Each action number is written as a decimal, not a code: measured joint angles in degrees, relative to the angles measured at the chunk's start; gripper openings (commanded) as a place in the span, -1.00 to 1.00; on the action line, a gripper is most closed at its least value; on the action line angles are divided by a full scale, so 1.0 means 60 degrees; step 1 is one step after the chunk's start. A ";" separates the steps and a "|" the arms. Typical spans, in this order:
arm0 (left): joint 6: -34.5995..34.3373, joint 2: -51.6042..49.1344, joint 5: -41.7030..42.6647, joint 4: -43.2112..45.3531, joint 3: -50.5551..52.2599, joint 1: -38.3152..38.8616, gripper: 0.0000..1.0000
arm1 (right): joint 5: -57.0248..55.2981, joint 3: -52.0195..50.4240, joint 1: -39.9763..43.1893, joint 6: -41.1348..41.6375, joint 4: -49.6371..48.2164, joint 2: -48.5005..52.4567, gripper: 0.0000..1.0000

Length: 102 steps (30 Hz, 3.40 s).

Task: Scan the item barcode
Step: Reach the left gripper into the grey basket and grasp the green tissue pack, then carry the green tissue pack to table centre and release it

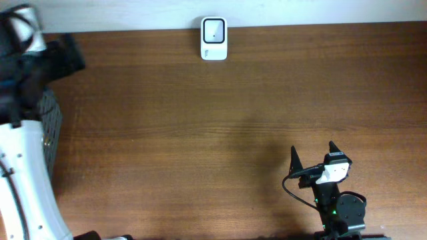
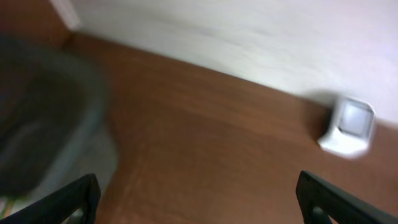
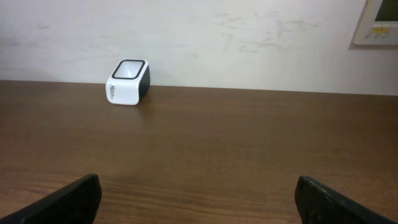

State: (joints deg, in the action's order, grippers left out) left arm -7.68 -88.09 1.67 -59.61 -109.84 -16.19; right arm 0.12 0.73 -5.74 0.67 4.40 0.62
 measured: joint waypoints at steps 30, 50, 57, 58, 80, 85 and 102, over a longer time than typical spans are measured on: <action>0.0911 -0.2907 -0.0973 0.0572 0.2911 -0.6441 0.89 | 0.0000 0.0000 0.0000 -0.0007 0.0000 0.0000 0.97; 0.2375 -0.3515 -0.0233 0.2022 0.4149 -0.6546 -0.28 | 0.0000 0.0000 0.0000 -0.0011 0.0000 0.0000 0.97; 0.2368 -0.3519 0.0433 0.1322 0.3432 -0.6550 -1.00 | 0.0000 0.0000 0.0000 -0.0004 0.0000 0.0000 0.97; 0.2364 -0.3519 0.0798 0.1042 0.2976 -0.6550 -1.00 | 0.0000 0.0000 0.0000 -0.0011 0.0000 0.0000 0.97; 0.0160 -0.0576 0.3592 -0.0076 -0.0095 0.2619 -1.00 | 0.0000 0.0000 0.0000 -0.0011 0.0000 0.0000 0.97; 0.0160 -0.2510 0.3370 -0.0597 0.1399 0.5319 -1.00 | 0.0000 0.0000 0.0000 -0.0004 0.0000 0.0000 0.97; -0.1763 -0.6470 0.4860 0.2335 0.1781 0.8470 -0.82 | 0.0000 0.0000 0.0000 -0.0004 0.0000 0.0000 0.97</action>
State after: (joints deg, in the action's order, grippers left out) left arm -18.26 -126.91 30.83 -45.60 -99.15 34.63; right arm 0.12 0.73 -5.74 0.64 4.40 0.62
